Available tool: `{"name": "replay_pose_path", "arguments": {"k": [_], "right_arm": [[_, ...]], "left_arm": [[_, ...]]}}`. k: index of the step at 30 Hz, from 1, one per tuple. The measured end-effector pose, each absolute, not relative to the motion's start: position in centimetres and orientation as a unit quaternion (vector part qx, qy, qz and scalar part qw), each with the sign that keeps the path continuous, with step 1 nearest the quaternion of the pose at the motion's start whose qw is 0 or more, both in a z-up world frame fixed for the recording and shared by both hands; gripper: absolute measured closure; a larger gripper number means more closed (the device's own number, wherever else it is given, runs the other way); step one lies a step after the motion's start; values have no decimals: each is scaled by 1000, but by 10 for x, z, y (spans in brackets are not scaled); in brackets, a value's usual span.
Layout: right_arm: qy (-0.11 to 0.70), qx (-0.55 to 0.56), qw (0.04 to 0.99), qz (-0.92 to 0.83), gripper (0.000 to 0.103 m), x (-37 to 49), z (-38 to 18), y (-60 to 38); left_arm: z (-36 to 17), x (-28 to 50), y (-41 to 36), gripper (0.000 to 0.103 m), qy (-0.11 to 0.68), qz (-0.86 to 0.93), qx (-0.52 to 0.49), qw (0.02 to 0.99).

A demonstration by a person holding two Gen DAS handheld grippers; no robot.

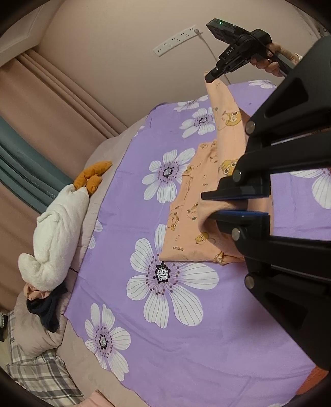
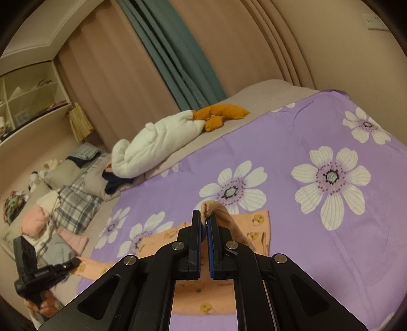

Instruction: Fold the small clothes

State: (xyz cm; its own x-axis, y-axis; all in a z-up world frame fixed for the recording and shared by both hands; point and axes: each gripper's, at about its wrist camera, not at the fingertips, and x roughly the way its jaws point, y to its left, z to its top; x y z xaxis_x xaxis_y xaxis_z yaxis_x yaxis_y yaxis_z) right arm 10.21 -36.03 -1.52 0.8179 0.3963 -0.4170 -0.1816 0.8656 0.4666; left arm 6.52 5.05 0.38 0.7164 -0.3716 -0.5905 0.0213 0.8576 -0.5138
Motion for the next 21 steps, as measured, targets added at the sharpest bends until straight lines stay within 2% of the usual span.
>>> {"name": "replay_pose_path", "arguments": {"k": [14, 21], "right_arm": [[333, 199, 913, 130, 97, 188, -48, -337], [396, 184, 893, 111, 97, 238, -85, -322]], "left_arm": [[-49, 155, 55, 97, 425, -75, -236, 871], [-91, 202, 58, 97, 475, -54, -234, 847]]}}
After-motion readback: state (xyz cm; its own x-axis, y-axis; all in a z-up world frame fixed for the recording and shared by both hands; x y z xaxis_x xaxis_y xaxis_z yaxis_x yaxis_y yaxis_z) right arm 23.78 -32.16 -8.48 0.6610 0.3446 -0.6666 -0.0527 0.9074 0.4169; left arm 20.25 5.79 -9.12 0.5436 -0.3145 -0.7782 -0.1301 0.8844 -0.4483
